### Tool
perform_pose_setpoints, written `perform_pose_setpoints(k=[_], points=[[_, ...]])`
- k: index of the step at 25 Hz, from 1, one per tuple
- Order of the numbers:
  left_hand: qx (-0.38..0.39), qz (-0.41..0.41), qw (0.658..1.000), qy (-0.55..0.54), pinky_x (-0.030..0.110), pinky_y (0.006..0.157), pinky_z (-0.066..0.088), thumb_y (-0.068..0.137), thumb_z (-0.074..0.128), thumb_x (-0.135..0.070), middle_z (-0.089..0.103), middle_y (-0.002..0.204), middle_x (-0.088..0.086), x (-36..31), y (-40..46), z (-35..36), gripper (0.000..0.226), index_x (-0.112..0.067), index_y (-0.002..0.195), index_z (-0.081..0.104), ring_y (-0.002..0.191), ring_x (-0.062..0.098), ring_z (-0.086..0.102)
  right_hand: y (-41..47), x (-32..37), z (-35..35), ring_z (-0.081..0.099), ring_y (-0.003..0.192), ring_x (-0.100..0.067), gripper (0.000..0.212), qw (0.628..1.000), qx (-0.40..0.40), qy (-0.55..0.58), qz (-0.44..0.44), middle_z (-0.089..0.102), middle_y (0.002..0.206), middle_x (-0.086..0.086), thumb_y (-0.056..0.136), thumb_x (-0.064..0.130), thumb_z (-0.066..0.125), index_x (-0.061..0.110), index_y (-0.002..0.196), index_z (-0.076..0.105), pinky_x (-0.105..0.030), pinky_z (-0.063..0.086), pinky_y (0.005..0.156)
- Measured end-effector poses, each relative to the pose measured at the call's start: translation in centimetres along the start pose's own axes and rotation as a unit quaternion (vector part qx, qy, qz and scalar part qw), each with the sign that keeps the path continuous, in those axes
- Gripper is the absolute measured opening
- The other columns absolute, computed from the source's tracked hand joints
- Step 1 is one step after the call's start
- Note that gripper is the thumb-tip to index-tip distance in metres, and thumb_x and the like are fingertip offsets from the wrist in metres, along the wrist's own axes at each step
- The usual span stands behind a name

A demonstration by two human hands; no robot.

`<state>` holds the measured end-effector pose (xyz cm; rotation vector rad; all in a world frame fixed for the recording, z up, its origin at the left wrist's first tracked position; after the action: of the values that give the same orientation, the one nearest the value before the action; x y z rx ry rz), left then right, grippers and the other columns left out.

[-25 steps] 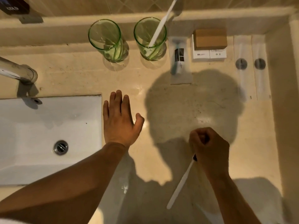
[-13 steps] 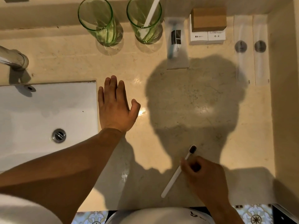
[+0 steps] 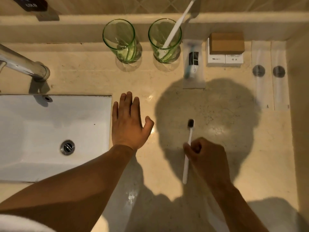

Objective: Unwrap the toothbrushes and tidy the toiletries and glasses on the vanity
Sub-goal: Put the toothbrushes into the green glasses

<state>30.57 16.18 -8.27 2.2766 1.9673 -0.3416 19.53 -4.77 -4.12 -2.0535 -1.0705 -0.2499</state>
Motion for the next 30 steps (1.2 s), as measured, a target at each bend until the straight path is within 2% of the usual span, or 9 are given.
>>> perform_pose_setpoints(k=[3, 5, 8, 12, 16, 19, 25, 28, 30], points=[[0.014, -0.005, 1.000, 0.009, 0.048, 0.126, 0.011, 0.089, 0.047, -0.044, 0.025, 0.164, 0.013, 0.1, 0.2, 0.0, 0.072, -0.008, 0.150, 0.037, 0.155, 0.026, 0.013, 4.0, 4.3, -1.3, 0.069, 0.064, -0.008, 0.021, 0.995, -0.035, 0.074, -0.065, 0.071, 0.071, 0.007, 0.091, 0.040, 0.067, 0.021, 0.083, 0.068, -0.035, 0.061, 0.070], [0.022, 0.000, 1.000, 0.019, 0.048, 0.126, 0.010, 0.090, 0.044, -0.047, 0.023, 0.165, 0.012, 0.1, 0.1, 0.0, 0.072, -0.009, 0.151, 0.036, 0.155, 0.026, 0.012, 5.9, 8.0, -2.3, 0.070, 0.071, -0.005, 0.019, 0.984, -0.055, 0.114, -0.122, 0.072, 0.079, 0.009, 0.092, 0.041, 0.066, 0.023, 0.090, 0.069, -0.028, 0.059, 0.075], [0.032, 0.007, 0.999, 0.031, 0.048, 0.126, 0.010, 0.092, 0.040, -0.051, 0.020, 0.166, 0.012, 0.2, -0.1, 0.3, 0.073, -0.010, 0.153, 0.033, 0.155, 0.026, 0.010, 7.4, 13.4, -3.6, 0.067, 0.071, -0.002, 0.012, 0.958, -0.082, 0.210, -0.179, 0.070, 0.076, 0.013, 0.090, 0.036, 0.071, 0.024, 0.087, 0.070, -0.011, 0.052, 0.068], [0.027, 0.007, 0.999, 0.030, 0.049, 0.126, 0.010, 0.092, 0.041, -0.052, 0.021, 0.166, 0.011, 0.4, 0.2, 0.2, 0.073, -0.011, 0.152, 0.036, 0.155, 0.025, 0.010, 9.3, 19.6, -4.9, 0.063, 0.069, -0.010, 0.017, 0.911, -0.131, 0.311, -0.236, 0.067, 0.072, 0.005, 0.090, 0.031, 0.072, 0.018, 0.080, 0.068, -0.021, 0.051, 0.066], [0.036, 0.005, 0.999, 0.015, 0.047, 0.126, 0.008, 0.092, 0.043, -0.054, 0.020, 0.166, 0.008, 0.3, 0.2, 0.1, 0.074, -0.015, 0.154, 0.033, 0.156, 0.023, 0.007, 11.3, 22.2, -6.2, 0.055, 0.057, -0.019, 0.020, 0.865, -0.123, 0.441, -0.205, 0.062, 0.065, -0.013, 0.091, 0.030, 0.070, 0.013, 0.080, 0.066, -0.034, 0.049, 0.055], [0.033, -0.005, 0.999, -0.011, 0.046, 0.126, 0.009, 0.092, 0.042, -0.054, 0.020, 0.167, 0.006, 0.4, 0.2, -0.1, 0.074, -0.017, 0.154, 0.032, 0.156, 0.020, 0.005, 12.4, 23.4, -6.7, 0.057, 0.051, -0.019, 0.026, 0.844, -0.127, 0.463, -0.240, 0.071, 0.072, -0.012, 0.093, 0.027, 0.069, 0.002, 0.087, 0.067, -0.029, 0.046, 0.050], [0.015, -0.006, 0.999, -0.037, 0.046, 0.126, 0.015, 0.090, 0.049, -0.047, 0.026, 0.165, 0.006, 0.4, 0.1, -0.3, 0.071, -0.014, 0.152, 0.038, 0.155, 0.020, 0.011, 14.4, 25.0, -5.9, 0.063, 0.048, -0.017, 0.024, 0.880, -0.123, 0.411, -0.203, 0.075, 0.073, -0.007, 0.093, 0.030, 0.068, 0.011, 0.079, 0.071, -0.025, 0.043, 0.040], [0.013, -0.006, 0.999, -0.040, 0.046, 0.125, 0.016, 0.090, 0.049, -0.047, 0.027, 0.164, 0.006, 0.5, 0.1, -0.2, 0.070, -0.015, 0.151, 0.039, 0.155, 0.022, 0.013, 15.0, 25.3, -4.9, 0.067, 0.051, -0.020, 0.025, 0.911, -0.107, 0.354, -0.183, 0.074, 0.066, -0.004, 0.093, 0.031, 0.066, 0.017, 0.074, 0.073, -0.036, 0.054, 0.040], [0.017, -0.005, 0.999, -0.038, 0.047, 0.125, 0.016, 0.091, 0.047, -0.047, 0.027, 0.164, 0.007, 0.6, 0.1, -0.1, 0.070, -0.015, 0.152, 0.038, 0.155, 0.022, 0.012, 15.0, 25.6, -4.5, 0.068, 0.052, -0.020, 0.027, 0.926, -0.105, 0.314, -0.180, 0.073, 0.061, -0.003, 0.093, 0.031, 0.065, 0.017, 0.072, 0.075, -0.034, 0.056, 0.042]])
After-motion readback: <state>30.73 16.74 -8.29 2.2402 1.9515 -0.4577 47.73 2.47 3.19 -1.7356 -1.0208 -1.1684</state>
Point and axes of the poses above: each hand's wrist, its own y-axis towards the middle knuckle, its own z-axis out of the palm, x = y × z, the point moved 5 cm from there along y, towards the middle knuckle
